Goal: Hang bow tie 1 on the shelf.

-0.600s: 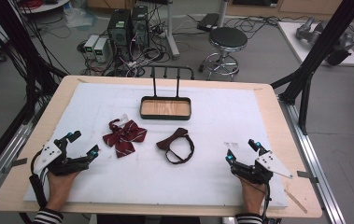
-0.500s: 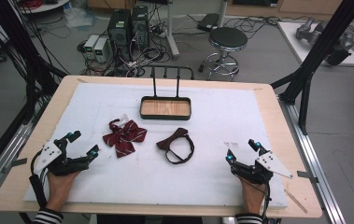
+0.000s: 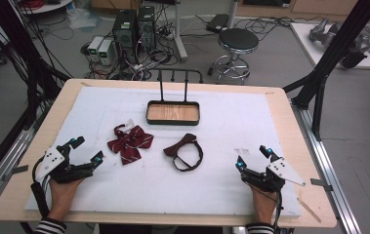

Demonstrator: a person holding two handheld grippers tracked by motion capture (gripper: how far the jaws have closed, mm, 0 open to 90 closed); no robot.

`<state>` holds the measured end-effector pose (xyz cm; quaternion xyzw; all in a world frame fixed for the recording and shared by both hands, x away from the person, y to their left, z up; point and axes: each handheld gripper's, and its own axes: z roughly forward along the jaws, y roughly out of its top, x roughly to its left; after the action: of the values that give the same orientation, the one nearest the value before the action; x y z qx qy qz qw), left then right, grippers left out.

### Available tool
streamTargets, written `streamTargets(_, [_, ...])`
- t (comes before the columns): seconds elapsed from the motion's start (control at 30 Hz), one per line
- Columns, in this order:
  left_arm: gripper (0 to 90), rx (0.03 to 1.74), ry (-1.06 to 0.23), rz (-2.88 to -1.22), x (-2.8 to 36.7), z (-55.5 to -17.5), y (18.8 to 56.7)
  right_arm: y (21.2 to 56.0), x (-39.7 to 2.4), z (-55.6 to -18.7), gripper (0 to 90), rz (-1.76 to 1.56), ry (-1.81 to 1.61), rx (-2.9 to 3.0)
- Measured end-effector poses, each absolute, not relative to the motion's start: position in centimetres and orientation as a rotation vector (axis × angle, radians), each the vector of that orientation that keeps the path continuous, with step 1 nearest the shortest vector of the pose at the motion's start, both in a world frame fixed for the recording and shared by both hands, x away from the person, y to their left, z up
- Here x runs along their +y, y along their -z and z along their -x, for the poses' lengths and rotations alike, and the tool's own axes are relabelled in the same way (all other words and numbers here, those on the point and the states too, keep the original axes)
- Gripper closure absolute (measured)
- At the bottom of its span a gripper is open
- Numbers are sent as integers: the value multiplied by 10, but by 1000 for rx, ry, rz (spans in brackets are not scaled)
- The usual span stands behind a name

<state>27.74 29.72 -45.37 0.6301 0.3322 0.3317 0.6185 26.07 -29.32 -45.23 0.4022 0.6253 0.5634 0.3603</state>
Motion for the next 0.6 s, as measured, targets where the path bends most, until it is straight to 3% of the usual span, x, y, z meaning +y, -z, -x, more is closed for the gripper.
streamTargets(0.6, [113, 761, -731, -1527, 293, -284, 433, 452, -293, -261, 100, -1047, -1453, 1609])
